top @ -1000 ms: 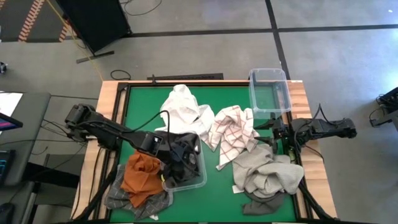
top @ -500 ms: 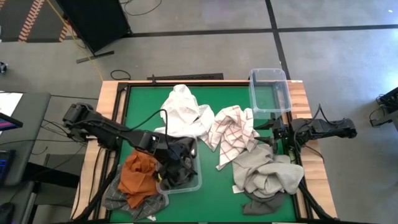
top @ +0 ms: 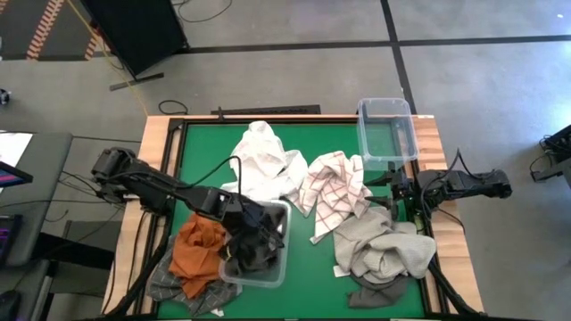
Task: Sort towels by color in basket
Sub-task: Put the black towel into the bottom transparent bin
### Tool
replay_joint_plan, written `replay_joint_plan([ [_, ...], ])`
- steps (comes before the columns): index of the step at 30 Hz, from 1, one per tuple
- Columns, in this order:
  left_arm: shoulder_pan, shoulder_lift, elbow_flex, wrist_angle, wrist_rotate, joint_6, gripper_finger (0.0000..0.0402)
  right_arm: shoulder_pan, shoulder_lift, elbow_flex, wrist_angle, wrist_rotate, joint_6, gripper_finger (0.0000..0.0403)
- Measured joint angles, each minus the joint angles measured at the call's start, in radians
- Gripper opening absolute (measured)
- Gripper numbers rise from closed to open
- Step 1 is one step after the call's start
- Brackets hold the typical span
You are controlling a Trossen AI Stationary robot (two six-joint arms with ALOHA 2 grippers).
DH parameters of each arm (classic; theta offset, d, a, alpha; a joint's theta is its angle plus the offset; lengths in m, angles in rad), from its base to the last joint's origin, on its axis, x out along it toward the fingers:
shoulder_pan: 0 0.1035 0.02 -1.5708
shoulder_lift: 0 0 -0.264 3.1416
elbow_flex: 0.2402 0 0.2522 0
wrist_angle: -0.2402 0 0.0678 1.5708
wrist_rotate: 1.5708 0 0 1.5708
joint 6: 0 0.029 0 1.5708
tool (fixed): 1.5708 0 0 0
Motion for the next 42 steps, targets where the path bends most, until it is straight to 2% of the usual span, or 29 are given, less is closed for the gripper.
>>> replay_joint_plan([
  [2, -0.009, -0.003, -0.012, 0.006, -0.084, 0.01, 0.0273, 0.0, 0.0, 0.0, 0.001, 0.0, 0.0, 0.0249],
  [9, -0.012, 0.001, -0.022, 0.151, -0.236, -0.046, 0.0273, 0.0, 0.0, 0.0, 0.001, 0.0, 0.0, 0.0249],
  [13, 0.006, 0.004, -0.025, 0.264, -0.231, -0.169, 0.0273, 0.0, 0.0, 0.0, 0.001, 0.0, 0.0, 0.0249],
  [17, 0.005, 0.004, -0.022, 0.24, -0.326, -0.215, 0.0273, 0.0, 0.0, 0.0, 0.001, 0.0, 0.0, 0.0249],
  [18, 0.007, 0.003, -0.022, 0.212, -0.321, -0.195, 0.0272, 0.0, 0.0, 0.0, 0.001, 0.0, 0.0, 0.0249],
  [21, 0.004, 0.002, -0.022, 0.158, -0.206, -0.072, 0.0271, 0.0, 0.0, 0.0, 0.001, 0.0, 0.0, 0.0249],
  [25, -0.015, 0.002, -0.022, 0.152, -0.205, 0.02, 0.0263, 0.0, 0.0, 0.0, 0.001, 0.0, 0.0, 0.0249],
  [30, -0.013, 0.003, -0.022, 0.146, -0.149, 0.095, 0.0231, 0.0, 0.0, 0.0, 0.001, 0.0, 0.0, 0.0249],
  [35, -0.014, 0.003, -0.024, 0.164, -0.143, 0.095, 0.021, 0.0, 0.0, 0.0, 0.001, 0.0, 0.0, 0.0249],
  [42, -0.014, 0.005, -0.011, 0.25, -0.149, 0.094, 0.0239, 0.0, 0.0, 0.0, 0.001, 0.0, 0.0, 0.0249],
])
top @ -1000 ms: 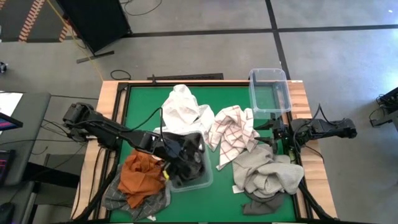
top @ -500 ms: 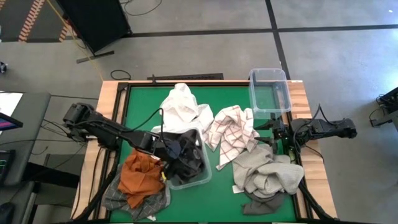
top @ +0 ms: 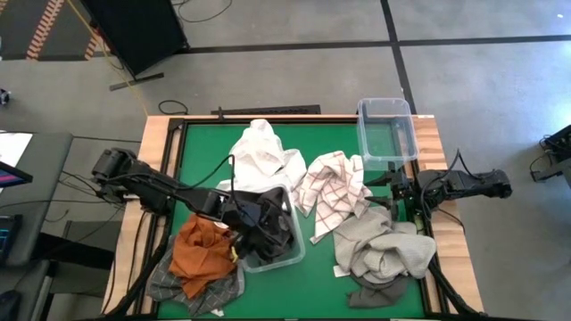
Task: Sort towels by color in basket
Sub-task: Put the black towel into the bottom transparent bin
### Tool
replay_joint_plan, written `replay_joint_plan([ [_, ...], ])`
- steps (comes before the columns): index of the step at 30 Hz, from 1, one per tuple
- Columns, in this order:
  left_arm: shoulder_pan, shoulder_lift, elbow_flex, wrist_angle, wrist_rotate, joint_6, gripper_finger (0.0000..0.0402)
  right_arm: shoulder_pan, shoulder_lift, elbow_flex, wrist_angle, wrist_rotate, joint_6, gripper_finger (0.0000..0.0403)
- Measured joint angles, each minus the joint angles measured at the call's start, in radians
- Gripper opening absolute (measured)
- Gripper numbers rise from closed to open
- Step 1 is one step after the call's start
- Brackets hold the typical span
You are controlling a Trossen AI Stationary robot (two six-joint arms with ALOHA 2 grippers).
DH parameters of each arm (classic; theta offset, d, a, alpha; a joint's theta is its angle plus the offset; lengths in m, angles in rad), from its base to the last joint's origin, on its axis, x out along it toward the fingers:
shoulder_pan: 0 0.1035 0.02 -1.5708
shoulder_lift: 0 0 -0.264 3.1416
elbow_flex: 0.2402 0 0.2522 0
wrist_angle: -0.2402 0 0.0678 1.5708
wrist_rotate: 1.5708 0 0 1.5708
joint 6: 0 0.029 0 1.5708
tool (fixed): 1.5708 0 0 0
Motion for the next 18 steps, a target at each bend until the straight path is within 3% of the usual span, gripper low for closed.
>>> replay_joint_plan([
  [7, -0.001, 0.001, 0.056, -0.038, 0.062, -0.053, 0.03, 0.0, 0.0, 0.0, 0.0, 0.0, 0.0, 0.0249],
  [12, 0.003, 0.0, 0.069, -0.047, 0.184, -0.124, 0.0326, 0.0, 0.0, 0.0, 0.0, 0.0, 0.0, 0.0249],
  [18, 0.011, -0.002, 0.073, -0.116, 0.139, -0.145, 0.0327, 0.0, 0.0, 0.0, 0.0, 0.0, 0.0, 0.0249],
])
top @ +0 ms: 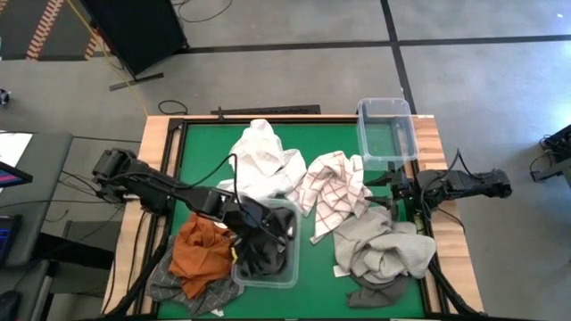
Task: Sort towels by color in basket
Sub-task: Put the black towel into the bottom transparent bin
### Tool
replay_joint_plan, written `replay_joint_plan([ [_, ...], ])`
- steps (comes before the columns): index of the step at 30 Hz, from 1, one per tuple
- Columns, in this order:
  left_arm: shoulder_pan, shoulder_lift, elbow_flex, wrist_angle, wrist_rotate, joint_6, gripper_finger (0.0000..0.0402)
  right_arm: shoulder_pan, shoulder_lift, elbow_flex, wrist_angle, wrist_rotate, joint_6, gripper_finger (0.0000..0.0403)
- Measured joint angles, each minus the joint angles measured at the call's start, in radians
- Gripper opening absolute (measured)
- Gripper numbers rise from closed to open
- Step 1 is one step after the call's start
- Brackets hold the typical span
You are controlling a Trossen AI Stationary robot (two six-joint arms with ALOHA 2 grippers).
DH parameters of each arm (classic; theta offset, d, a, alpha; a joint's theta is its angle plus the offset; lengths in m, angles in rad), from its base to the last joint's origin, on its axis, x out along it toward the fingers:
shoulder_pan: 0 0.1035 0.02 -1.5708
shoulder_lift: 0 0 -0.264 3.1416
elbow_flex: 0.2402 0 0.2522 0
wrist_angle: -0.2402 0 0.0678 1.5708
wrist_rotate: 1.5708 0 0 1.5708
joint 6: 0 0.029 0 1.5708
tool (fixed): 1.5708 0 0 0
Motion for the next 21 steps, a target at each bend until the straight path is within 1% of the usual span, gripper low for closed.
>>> replay_joint_plan([
  [1, 0.0, -0.001, 0.0, 0.0, -0.048, -0.001, 0.0327, 0.0, 0.0, 0.0, 0.0, 0.0, 0.0, 0.0249],
  [2, 0.0, -0.002, 0.001, 0.007, -0.14, -0.015, 0.0328, 0.0, 0.0, 0.0, 0.0, 0.0, 0.0, 0.0249],
  [3, -0.005, -0.002, 0.001, 0.021, -0.263, -0.034, 0.0328, 0.0, 0.0, 0.0, 0.0, 0.0, 0.0, 0.0249],
  [4, -0.008, -0.001, 0.002, 0.027, -0.359, -0.064, 0.0327, 0.0, 0.0, 0.0, 0.0, 0.0, 0.0, 0.0249],
  [5, -0.002, 0.0, 0.001, 0.038, -0.383, -0.096, 0.0326, 0.0, 0.0, 0.0, 0.0, 0.0, 0.0, 0.0249],
  [8, 0.011, 0.002, 0.0, 0.081, -0.279, -0.173, 0.0322, 0.0, 0.0, 0.0, 0.0, 0.0, 0.0, 0.0249],
  [10, -0.006, 0.001, 0.0, 0.057, -0.229, -0.142, 0.0319, 0.0, 0.0, 0.0, 0.0, 0.0, 0.0, 0.0249],
  [12, -0.013, 0.001, 0.0, 0.006, -0.135, -0.08, 0.0317, 0.0, 0.0, 0.0, 0.0, 0.0, 0.0, 0.0249],
  [13, -0.013, 0.001, -0.002, 0.008, -0.104, -0.094, 0.0317, 0.0, 0.0, 0.0, 0.0, 0.0, 0.0, 0.0249],
  [14, -0.012, 0.001, -0.002, 0.025, -0.114, -0.121, 0.0317, 0.0, 0.0, 0.0, 0.0, 0.0, 0.0, 0.0249],
  [17, -0.007, -0.001, -0.001, 0.089, -0.252, -0.192, 0.0316, 0.0, 0.0, 0.0, 0.0, 0.0, 0.0, 0.0249],
  [18, -0.003, 0.001, -0.002, 0.101, -0.242, -0.204, 0.0316, 0.0, 0.0, 0.0, 0.0, 0.0, 0.0, 0.0249],
  [19, 0.003, 0.003, -0.003, 0.111, -0.157, -0.203, 0.0316, 0.0, 0.0, 0.0, 0.0, 0.0, 0.0, 0.0249],
  [20, 0.01, 0.004, -0.003, 0.116, -0.03, -0.175, 0.0316, 0.0, 0.0, 0.0, 0.0, 0.0, 0.0, 0.0249],
  [21, 0.013, 0.004, -0.003, 0.115, 0.062, -0.135, 0.0316, 0.0, 0.0, 0.0, 0.0, 0.0, 0.0, 0.0249],
])
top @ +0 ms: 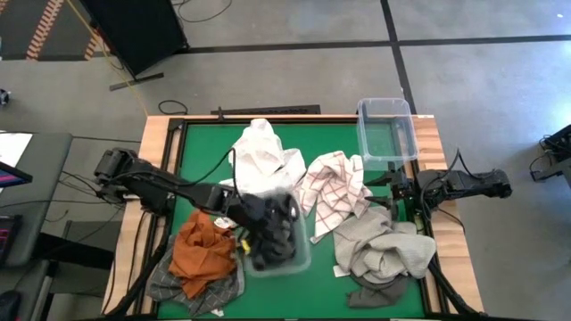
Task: Sort towels by color in basket
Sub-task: Put the black towel into the bottom transparent bin
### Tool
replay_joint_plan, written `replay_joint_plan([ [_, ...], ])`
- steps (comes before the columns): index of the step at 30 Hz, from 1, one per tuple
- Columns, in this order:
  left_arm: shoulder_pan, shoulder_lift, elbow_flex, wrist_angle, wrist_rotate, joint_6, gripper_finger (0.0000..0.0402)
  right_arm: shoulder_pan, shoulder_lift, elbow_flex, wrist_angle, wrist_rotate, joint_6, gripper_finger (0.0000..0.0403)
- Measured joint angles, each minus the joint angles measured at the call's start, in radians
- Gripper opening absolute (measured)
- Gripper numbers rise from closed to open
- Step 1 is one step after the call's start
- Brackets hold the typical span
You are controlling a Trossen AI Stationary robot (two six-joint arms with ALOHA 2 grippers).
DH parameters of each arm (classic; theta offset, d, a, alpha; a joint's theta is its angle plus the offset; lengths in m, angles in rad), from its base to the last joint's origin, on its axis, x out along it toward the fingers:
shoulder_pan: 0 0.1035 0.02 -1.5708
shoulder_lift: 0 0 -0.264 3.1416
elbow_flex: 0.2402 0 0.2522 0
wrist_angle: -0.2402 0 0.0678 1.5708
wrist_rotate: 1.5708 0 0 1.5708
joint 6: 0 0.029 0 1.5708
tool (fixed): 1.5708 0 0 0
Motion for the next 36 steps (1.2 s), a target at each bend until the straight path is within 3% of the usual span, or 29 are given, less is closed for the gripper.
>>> replay_joint_plan([
  [1, -0.008, -0.002, 0.0, -0.003, 0.004, 0.012, 0.0316, 0.0, 0.0, 0.0, 0.0, 0.0, 0.0, 0.0249],
  [3, -0.019, -0.003, 0.0, -0.019, -0.125, -0.011, 0.0316, 0.0, 0.0, 0.0, 0.0, 0.0, 0.0, 0.0249],
  [4, -0.015, -0.003, 0.0, -0.034, -0.114, -0.009, 0.0316, 0.0, 0.0, 0.0, 0.0, 0.0, 0.0, 0.0249],
  [7, 0.017, -0.003, 0.0, -0.025, 0.118, 0.064, 0.0315, 0.0, 0.0, 0.0, 0.0, 0.0, 0.0, 0.0249],
  [14, 0.023, -0.003, 0.0, 0.007, 0.29, 0.133, 0.0315, 0.0, 0.0, 0.0, 0.0, 0.0, 0.0, 0.0249],
  [21, 0.027, -0.003, 0.0, 0.014, 0.302, 0.176, 0.031, 0.0, 0.0, 0.0, 0.0, 0.0, 0.0, 0.0249],
  [36, 0.027, -0.003, 0.0, 0.014, 0.304, 0.244, 0.0221, 0.0, 0.0, 0.0, 0.0, 0.0, 0.0, 0.0249],
])
